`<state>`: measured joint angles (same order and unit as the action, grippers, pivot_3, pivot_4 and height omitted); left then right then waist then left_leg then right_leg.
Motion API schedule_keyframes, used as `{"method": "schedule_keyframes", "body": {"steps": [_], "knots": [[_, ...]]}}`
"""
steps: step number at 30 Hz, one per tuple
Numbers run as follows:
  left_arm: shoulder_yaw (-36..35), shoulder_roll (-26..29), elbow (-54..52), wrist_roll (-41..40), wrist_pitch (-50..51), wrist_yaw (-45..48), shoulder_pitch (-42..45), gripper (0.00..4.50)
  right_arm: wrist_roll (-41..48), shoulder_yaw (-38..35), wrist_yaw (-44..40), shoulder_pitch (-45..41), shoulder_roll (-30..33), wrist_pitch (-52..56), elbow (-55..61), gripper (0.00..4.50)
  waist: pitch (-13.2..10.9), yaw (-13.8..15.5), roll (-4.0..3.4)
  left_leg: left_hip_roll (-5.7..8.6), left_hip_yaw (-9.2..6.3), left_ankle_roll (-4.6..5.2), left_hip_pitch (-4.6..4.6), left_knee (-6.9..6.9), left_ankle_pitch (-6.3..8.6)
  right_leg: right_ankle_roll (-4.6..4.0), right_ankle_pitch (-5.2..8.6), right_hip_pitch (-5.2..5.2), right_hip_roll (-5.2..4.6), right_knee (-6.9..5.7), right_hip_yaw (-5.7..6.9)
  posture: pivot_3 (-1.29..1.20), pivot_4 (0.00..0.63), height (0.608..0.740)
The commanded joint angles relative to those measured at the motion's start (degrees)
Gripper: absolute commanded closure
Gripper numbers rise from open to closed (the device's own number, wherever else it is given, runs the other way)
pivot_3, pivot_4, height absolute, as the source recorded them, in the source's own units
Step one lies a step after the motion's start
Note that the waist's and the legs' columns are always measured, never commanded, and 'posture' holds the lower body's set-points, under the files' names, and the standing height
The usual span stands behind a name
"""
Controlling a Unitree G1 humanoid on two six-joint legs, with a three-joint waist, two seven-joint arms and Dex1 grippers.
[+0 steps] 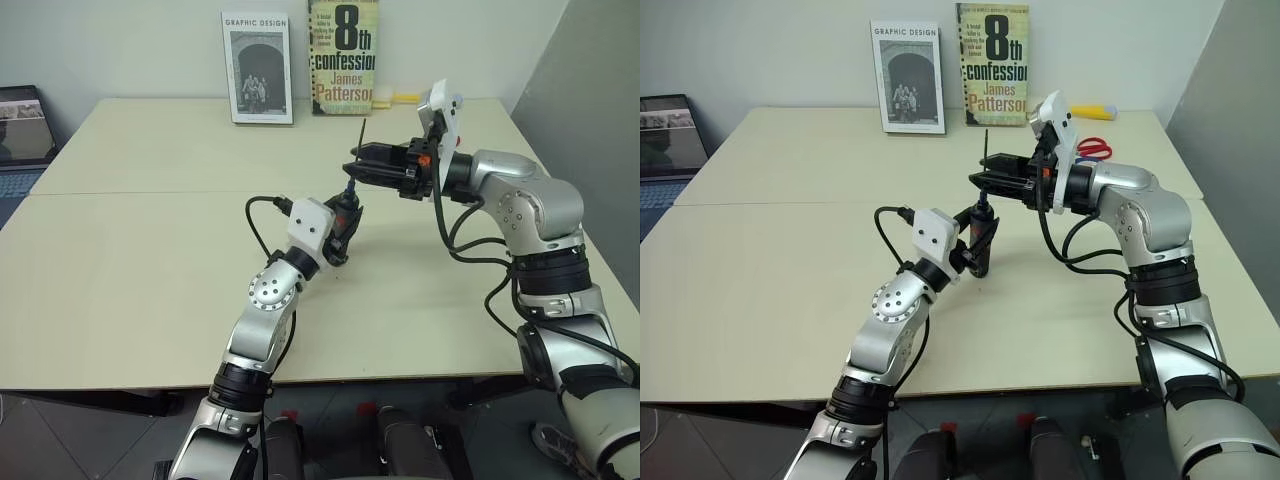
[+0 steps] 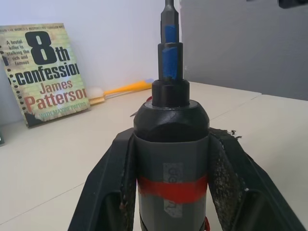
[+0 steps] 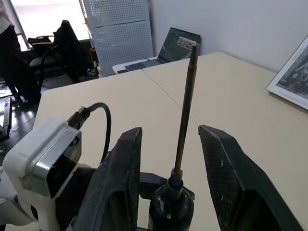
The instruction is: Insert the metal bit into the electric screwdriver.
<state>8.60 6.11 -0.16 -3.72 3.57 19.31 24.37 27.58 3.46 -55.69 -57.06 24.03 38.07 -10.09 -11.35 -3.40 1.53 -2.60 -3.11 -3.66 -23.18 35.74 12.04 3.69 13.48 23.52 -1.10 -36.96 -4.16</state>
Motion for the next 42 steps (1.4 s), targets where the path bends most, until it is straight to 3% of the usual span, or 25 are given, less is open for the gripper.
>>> {"method": "schedule_keyframes", "body": {"steps": [1,5,14,18,25,33,36,42], "knots": [[-1.9,1.0,0.0,0.4,0.1,-0.9,0.5,2.86,-0.2,-0.7,-0.5,-0.2,0.9,-1.2,2.5,2.23,0.0,0.0,0.0,0.0,0.0,0.0,0.0,0.0,0.0,0.0,0.0,0.0,0.0,0.0,0.0,0.0,0.15,0.74],[-1.9,1.1,-0.1,0.3,0.1,-1.0,0.4,2.86,-0.3,-0.3,-0.8,0.1,1.1,-1.1,2.9,1.44,0.0,0.0,0.0,0.0,0.0,0.0,0.0,0.0,0.0,-0.01,0.01,0.0,0.0,0.0,0.0,0.0,0.15,0.74],[-2.0,1.4,-0.5,0.1,0.1,-0.9,0.3,2.86,-1.2,-1.4,0.0,1.9,3.9,-0.4,5.1,1.42,0.0,0.0,0.0,0.0,0.01,0.0,-0.01,0.0,0.0,-0.01,0.01,0.0,0.0,0.02,-0.01,0.0,0.15,0.74],[-2.2,2.1,-1.6,0.1,0.4,-0.6,0.9,2.86,-1.3,-1.7,-1.1,4.5,8.1,0.8,9.0,1.42,0.0,0.0,0.0,0.0,-0.01,0.0,-0.01,-0.01,0.0,-0.02,0.01,0.03,0.01,-0.01,0.01,0.0,0.15,0.74],[-2.1,12.0,-9.8,5.2,3.5,2.9,7.8,2.86,0.3,-3.7,-5.8,14.3,21.3,1.8,23.0,1.42,0.0,0.2,0.02,0.0,-0.04,0.0,-0.6,0.02,0.0,0.12,-0.07,0.58,0.01,-0.05,0.02,0.0,0.15,0.74],[6.7,27.1,-0.1,18.5,-1.0,12.9,12.2,2.86,0.2,-6.5,-6.3,25.5,29.8,0.9,34.1,1.42,0.0,0.7,0.02,0.02,-0.01,-0.01,-0.75,0.0,0.0,0.14,0.02,0.66,-0.02,0.09,0.04,0.0,0.15,0.74],[10.9,28.2,3.9,22.6,-2.5,14.8,12.9,2.86,-0.8,-6.9,-6.1,28.3,31.7,-0.6,35.8,1.42,-0.1,0.7,0.05,0.02,0.01,-0.01,-0.75,0.02,0.0,0.14,0.03,0.67,-0.03,0.08,0.04,0.0,0.15,0.74],[15.5,25.4,8.7,27.3,-2.9,16.8,14.2,2.86,-2.3,-7.2,-5.5,31.7,33.8,-2.7,36.6,1.42,-0.1,1.3,0.11,0.02,0.02,-0.01,-0.76,0.1,0.0,0.06,0.06,0.65,-0.05,0.05,0.03,0.0,0.15,0.74]]}}
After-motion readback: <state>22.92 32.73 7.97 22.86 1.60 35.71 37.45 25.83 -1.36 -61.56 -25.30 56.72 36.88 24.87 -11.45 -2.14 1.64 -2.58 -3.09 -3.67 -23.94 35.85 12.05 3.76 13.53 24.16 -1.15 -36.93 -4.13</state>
